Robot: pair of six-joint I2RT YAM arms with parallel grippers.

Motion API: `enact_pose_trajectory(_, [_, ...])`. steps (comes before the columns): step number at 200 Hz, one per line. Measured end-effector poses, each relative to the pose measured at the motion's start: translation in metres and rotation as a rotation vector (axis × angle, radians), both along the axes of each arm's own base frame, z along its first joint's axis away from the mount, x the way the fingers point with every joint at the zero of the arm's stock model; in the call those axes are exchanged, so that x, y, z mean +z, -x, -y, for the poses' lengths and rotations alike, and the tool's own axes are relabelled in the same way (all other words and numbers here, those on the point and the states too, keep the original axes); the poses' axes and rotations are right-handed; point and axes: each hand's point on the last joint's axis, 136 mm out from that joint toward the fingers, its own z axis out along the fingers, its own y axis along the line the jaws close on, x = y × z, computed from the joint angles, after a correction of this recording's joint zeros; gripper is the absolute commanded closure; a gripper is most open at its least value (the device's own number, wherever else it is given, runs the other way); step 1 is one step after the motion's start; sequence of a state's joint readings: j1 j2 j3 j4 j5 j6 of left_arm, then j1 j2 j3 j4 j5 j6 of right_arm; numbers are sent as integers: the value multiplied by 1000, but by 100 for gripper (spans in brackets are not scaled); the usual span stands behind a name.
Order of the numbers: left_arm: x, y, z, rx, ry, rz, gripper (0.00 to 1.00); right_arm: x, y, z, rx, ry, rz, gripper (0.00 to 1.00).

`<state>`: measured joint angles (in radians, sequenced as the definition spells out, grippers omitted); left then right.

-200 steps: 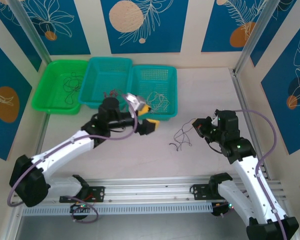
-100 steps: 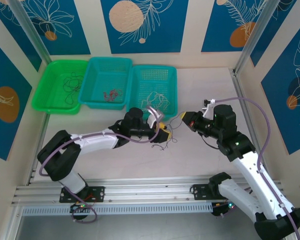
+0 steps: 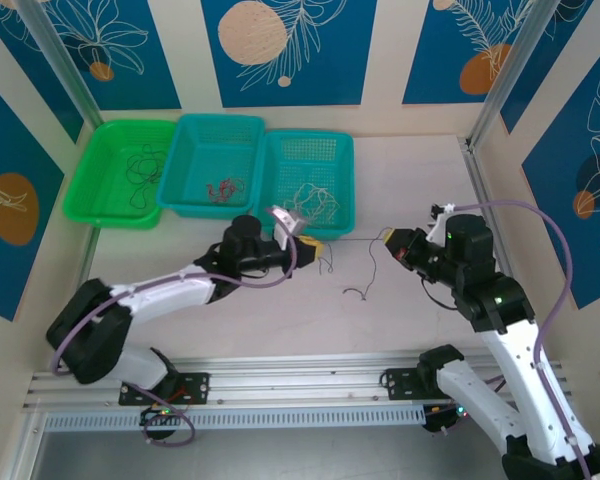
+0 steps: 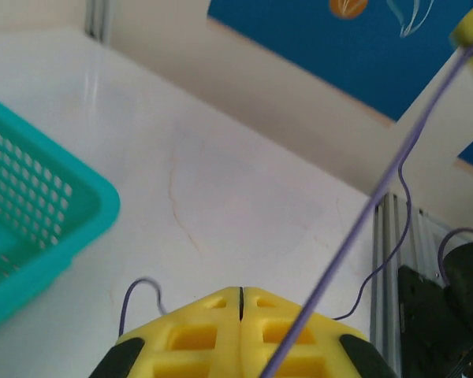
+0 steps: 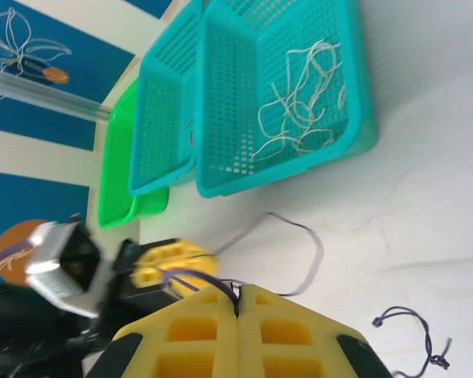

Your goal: Untangle the cables

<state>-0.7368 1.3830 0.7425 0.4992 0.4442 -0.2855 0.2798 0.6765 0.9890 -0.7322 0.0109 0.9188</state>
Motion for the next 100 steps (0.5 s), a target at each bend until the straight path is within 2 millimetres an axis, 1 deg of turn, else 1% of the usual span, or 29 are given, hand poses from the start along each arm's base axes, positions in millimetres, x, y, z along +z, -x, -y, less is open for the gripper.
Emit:
enact_pose_trajectory(6, [4, -3, -11, 31, 3, 9, 100, 6, 2, 10, -42, 16, 18, 100])
enact_pose_trajectory(8, [4, -4, -14, 42, 0, 8, 100, 8, 2, 16, -70, 26, 28, 100])
enact_pose_trajectory(12, [2, -10, -27, 85, -7, 5, 100, 15, 2, 29, -129, 45, 54, 100])
enact_pose_trajectory(21, [-11, -28, -61, 201, -40, -23, 100, 33, 5, 57, -259, 84, 126, 100])
enact_pose_trajectory(24, [-15, -32, -71, 233, -52, -34, 100, 39, 7, 63, -286, 94, 148, 100])
enact_pose_trajectory(34, [-33, -45, -106, 351, -96, -77, 100, 58, 18, 76, -335, 117, 223, 100])
enact_pose_trajectory(43, [-45, -47, -127, 416, -130, -112, 100, 71, 23, 79, -339, 128, 271, 100])
enact_pose_trajectory(54, [-48, -43, -140, 449, -150, -131, 100, 76, 22, 75, -311, 136, 293, 100])
enact_pose_trajectory(64, [-43, -40, -146, 462, -149, -128, 100, 71, 15, 66, -259, 134, 274, 100])
enact_pose_trajectory(70, [-37, -38, -149, 468, -140, -116, 100, 64, 9, 59, -224, 131, 251, 100])
enact_pose_trajectory(84, [-19, -35, -153, 474, -117, -90, 100, 42, -8, 39, -128, 114, 173, 100])
enact_pose_trajectory(100, [5, -35, -155, 480, -91, -55, 100, 19, -21, 19, -42, 95, 104, 91])
